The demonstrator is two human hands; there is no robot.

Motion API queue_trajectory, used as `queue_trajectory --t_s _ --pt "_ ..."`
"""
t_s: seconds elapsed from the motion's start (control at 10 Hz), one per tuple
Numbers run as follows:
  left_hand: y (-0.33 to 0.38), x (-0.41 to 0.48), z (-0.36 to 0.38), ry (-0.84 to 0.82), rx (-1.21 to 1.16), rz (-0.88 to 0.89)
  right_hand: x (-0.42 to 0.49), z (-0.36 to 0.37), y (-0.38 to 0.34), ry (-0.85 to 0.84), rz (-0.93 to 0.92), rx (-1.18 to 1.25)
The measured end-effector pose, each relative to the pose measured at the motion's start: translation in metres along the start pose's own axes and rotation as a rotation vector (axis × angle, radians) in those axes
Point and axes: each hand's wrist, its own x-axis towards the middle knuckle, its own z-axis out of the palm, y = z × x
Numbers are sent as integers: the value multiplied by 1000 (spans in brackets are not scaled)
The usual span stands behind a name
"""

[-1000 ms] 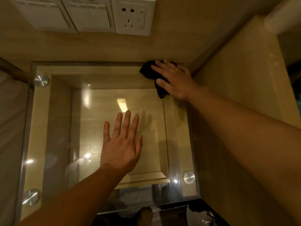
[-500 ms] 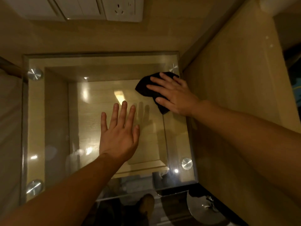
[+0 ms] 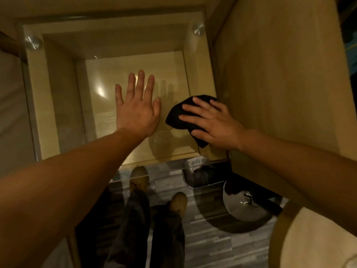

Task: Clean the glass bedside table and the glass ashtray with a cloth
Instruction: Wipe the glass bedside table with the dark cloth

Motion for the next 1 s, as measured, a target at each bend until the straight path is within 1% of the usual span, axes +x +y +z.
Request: queue_trajectory --t_s 0.1,0.2,0.4,0.5,0.6,0.7,0.8,0.9,1.0 --pt "-1 -1 1 5 -3 -1 -31 18 -16 6 -13 10" --pt "-2 -1 1 10 9 7 -58 37 -31 31 -7 74" --pt "-1 -1 1 15 15 6 -92 53 -48 95 -28 316" --pt "-1 0 0 10 5 4 -104 49 -53 61 -1 446" --pt "-1 0 -1 2 11 -1 -108 31 -54 -11 88 674" --pt "-1 1 0 -9 14 -9 -91 -15 -44 46 267 917" --pt "-1 2 -1 -24 12 -16 -46 -63 -18 300 438 1018" --pt "0 3 -1 -47 30 -23 18 -101 24 548 506 981" --pt "-1 5 -2 -69 27 -22 84 -121 71 632 465 839"
